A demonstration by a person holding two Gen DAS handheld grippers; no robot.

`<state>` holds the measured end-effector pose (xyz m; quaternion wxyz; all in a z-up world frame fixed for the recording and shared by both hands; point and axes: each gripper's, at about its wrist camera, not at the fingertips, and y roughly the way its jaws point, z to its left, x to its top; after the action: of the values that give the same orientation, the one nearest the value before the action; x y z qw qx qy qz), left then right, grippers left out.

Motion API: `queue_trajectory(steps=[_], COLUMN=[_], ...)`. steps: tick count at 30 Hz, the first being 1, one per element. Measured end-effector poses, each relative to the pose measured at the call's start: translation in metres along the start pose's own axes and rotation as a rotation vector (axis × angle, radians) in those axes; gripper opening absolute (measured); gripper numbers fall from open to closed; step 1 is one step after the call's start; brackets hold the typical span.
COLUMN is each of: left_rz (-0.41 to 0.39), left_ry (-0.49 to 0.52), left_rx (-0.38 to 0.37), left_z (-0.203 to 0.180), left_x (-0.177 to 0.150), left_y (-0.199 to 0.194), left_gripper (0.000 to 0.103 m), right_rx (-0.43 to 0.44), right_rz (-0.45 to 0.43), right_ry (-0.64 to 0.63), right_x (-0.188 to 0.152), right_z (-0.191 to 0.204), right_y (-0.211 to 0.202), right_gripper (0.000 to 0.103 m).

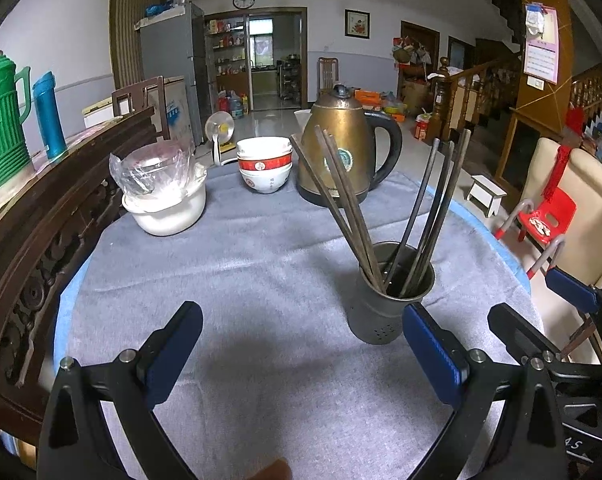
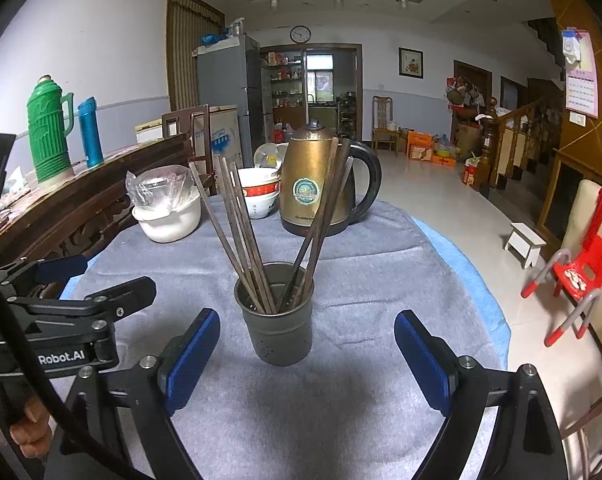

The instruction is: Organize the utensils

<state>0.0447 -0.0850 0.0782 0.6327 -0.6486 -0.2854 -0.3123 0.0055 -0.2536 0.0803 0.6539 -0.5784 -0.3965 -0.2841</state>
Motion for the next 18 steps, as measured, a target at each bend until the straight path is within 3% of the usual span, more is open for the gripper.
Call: queue_trajectory(steps=[18], left_rz=[0.012], left_ry=[-0.003], left_rx=[0.009], left_z=[-0.0026], left_x=[0.0040], left_y=[0.0065], left_gripper=[0.100], right_rx=[-0.027], right_rz=[0.004], right_ry=[0.000], right_x=[0.0035], right_z=[-0.0040], right_y=[0.0078], right_gripper=[0.091])
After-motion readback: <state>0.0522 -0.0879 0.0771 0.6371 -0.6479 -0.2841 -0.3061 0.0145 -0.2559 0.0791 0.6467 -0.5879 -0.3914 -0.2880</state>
